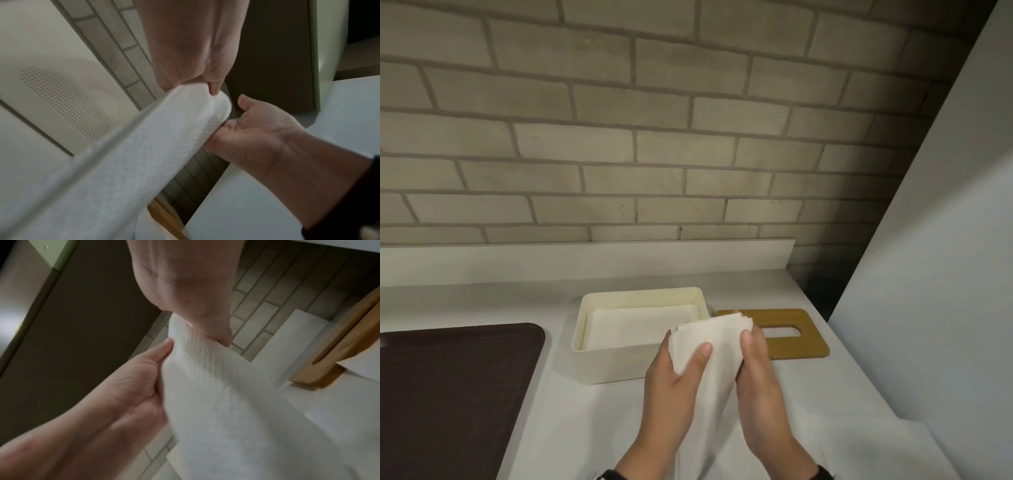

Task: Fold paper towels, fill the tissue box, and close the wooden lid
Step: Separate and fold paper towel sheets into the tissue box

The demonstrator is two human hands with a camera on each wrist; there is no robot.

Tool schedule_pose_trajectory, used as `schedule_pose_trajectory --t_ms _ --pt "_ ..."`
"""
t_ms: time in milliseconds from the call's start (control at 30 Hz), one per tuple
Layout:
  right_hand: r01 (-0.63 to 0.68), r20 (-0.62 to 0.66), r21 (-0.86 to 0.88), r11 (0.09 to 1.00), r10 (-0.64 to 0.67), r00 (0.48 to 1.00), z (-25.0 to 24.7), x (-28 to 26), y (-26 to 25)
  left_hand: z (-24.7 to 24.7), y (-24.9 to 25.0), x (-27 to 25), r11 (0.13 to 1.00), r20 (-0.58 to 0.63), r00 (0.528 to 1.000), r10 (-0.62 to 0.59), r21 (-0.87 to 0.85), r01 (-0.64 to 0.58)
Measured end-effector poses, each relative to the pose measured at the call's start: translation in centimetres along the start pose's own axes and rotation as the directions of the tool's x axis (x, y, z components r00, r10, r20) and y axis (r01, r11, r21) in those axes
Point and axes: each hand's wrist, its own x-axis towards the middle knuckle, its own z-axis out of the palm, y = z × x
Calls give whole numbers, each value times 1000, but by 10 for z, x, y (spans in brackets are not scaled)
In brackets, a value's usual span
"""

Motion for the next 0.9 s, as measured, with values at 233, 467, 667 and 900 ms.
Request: schedule_pose_trajectory --t_ms 233,467,667,900 --pt "99 -64 -155 983 -110 992 2 5 5 -15 4 8 997 -84 994 72 -25 -74" --pt "15 -115 -156 988 -33 993 7 11 36 -18 -29 4 995 -131 986 -101 -38 97" --pt "55 35 -91 994 -52 998 7 16 29 -15 -28 11 994 -94 991 -92 -61 87" --pt "-30 132 -689 724 166 977 -20 37 28 -27 4 22 917 -201 956 -215 -378 127"
